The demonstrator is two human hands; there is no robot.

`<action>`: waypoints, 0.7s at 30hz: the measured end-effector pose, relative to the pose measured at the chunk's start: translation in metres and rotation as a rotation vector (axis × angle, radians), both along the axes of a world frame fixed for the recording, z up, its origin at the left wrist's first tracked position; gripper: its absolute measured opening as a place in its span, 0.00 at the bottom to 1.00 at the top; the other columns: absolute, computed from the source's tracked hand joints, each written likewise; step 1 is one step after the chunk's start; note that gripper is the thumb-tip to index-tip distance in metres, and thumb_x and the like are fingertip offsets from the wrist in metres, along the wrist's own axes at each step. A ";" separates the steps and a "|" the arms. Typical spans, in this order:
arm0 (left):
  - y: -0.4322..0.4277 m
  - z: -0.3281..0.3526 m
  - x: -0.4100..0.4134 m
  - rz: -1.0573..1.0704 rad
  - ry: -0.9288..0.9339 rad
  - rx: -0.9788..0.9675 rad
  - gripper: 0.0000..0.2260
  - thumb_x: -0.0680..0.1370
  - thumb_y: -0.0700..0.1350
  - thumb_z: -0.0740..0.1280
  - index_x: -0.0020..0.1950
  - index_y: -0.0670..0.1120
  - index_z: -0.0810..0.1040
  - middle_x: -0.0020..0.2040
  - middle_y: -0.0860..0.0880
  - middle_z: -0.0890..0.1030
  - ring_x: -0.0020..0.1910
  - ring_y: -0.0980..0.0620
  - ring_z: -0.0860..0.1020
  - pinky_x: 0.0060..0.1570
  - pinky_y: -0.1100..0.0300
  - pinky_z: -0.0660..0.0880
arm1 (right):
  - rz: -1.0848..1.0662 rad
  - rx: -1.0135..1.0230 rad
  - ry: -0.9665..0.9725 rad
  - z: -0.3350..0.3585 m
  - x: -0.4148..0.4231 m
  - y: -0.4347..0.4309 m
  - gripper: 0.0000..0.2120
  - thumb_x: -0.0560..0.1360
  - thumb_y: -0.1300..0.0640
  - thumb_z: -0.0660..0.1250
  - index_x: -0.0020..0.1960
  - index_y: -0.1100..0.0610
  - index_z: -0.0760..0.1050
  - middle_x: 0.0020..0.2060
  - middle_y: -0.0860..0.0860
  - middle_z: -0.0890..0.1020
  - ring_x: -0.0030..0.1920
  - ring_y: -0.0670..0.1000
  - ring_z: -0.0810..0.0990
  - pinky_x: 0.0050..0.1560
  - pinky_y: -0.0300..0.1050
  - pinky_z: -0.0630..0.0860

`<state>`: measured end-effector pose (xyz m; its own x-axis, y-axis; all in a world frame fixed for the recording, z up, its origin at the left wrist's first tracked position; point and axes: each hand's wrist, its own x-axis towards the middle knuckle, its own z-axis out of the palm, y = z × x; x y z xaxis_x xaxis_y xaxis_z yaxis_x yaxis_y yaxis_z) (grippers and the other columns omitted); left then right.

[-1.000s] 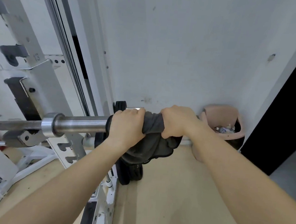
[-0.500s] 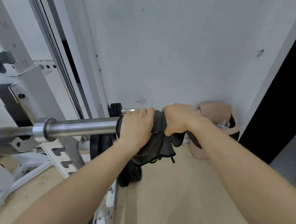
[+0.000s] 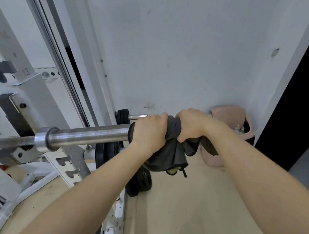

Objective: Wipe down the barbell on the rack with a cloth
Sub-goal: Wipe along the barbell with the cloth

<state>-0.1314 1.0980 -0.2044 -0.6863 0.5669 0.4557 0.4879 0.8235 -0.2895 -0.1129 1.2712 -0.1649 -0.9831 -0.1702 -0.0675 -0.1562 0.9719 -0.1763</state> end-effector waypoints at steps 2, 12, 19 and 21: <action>0.008 0.019 -0.009 0.001 -0.344 -0.035 0.16 0.68 0.54 0.70 0.49 0.48 0.69 0.38 0.52 0.76 0.35 0.48 0.76 0.32 0.56 0.71 | -0.024 0.062 0.252 -0.017 0.007 -0.001 0.15 0.61 0.50 0.74 0.43 0.54 0.74 0.35 0.49 0.80 0.37 0.53 0.79 0.30 0.43 0.68; 0.025 -0.007 0.004 -0.001 0.077 -0.006 0.08 0.72 0.47 0.67 0.47 0.48 0.71 0.36 0.51 0.76 0.34 0.47 0.77 0.33 0.56 0.66 | -0.001 -0.013 -0.142 0.006 -0.005 0.003 0.13 0.61 0.55 0.76 0.42 0.58 0.79 0.34 0.51 0.81 0.33 0.51 0.79 0.31 0.44 0.73; 0.037 0.046 -0.031 0.018 -0.896 -0.087 0.17 0.66 0.54 0.76 0.47 0.49 0.75 0.42 0.51 0.79 0.40 0.50 0.78 0.39 0.56 0.75 | 0.002 0.004 0.227 -0.022 -0.001 0.006 0.11 0.65 0.53 0.74 0.42 0.57 0.76 0.35 0.50 0.79 0.36 0.55 0.79 0.30 0.46 0.70; 0.044 0.046 -0.035 -0.009 -0.965 -0.097 0.14 0.66 0.51 0.77 0.43 0.49 0.76 0.42 0.50 0.79 0.41 0.49 0.79 0.42 0.56 0.77 | -0.035 0.089 0.675 -0.054 0.010 0.001 0.12 0.64 0.58 0.73 0.45 0.58 0.74 0.37 0.53 0.78 0.37 0.57 0.79 0.32 0.44 0.64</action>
<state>-0.1669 1.1423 -0.1588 -0.7359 0.5794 -0.3504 0.5572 0.8122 0.1727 -0.1033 1.2721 -0.2187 -0.8193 -0.1601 0.5506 -0.1726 0.9846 0.0295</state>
